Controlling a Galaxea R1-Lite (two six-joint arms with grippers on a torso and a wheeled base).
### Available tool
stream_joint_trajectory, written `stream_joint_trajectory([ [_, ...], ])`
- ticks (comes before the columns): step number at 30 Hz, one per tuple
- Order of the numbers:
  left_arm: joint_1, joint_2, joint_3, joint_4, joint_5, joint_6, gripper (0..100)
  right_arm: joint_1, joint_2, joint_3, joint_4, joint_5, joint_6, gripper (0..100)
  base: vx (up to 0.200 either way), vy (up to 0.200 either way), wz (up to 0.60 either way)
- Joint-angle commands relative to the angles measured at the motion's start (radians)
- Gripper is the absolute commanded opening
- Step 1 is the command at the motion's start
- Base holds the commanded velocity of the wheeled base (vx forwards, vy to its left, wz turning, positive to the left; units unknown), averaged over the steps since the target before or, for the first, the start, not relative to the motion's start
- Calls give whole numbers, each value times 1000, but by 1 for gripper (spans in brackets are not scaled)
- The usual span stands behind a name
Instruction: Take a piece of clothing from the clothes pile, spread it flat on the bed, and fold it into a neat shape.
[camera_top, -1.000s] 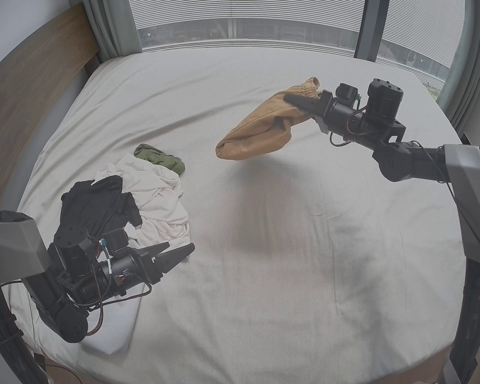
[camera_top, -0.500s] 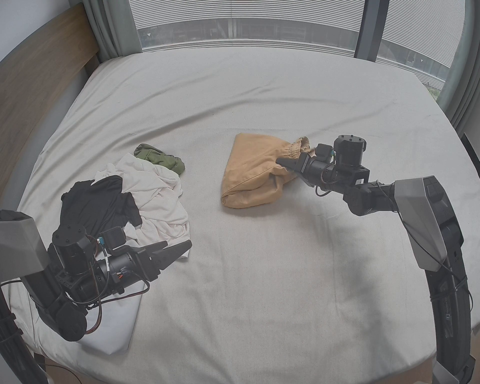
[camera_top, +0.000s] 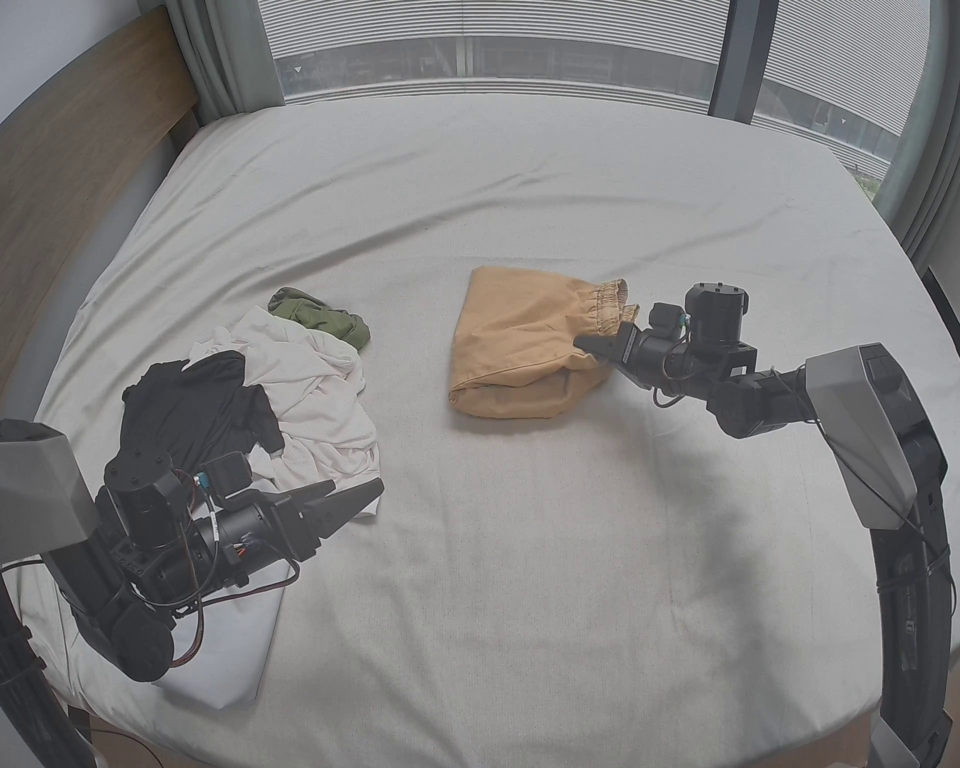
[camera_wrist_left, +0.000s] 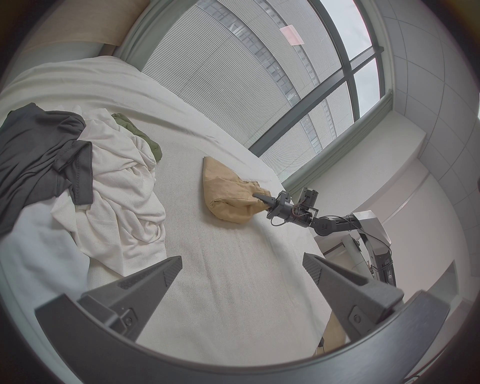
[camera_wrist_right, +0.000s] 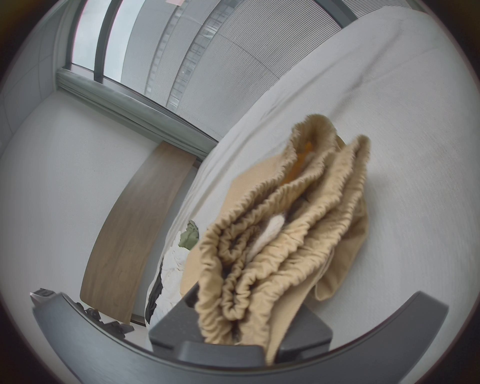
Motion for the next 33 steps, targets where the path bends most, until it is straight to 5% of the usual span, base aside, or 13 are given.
stream_joint_trajectory([
  [1, 1, 0, -5, 0, 0, -1, 100, 8, -45, 105, -4, -53, -33, 0, 0, 0, 0],
  [7, 1, -14, -6, 1, 0, -1, 100, 9, -48, 154, -14, -78, -47, 0, 0, 0, 0],
  [8, 1, -17, -6, 1, 0, -1, 100, 11, -50, 173, -34, -80, -48, 100, 0, 0, 0],
  [15, 1, -14, -6, 1, 0, -1, 100, 28, -79, 234, -116, -164, -45, 100, 0, 0, 0],
  [33, -46, -76, 58, 1, 0, -33, 100, -54, -593, 818, -200, -165, -108, 100, 0, 0, 0],
])
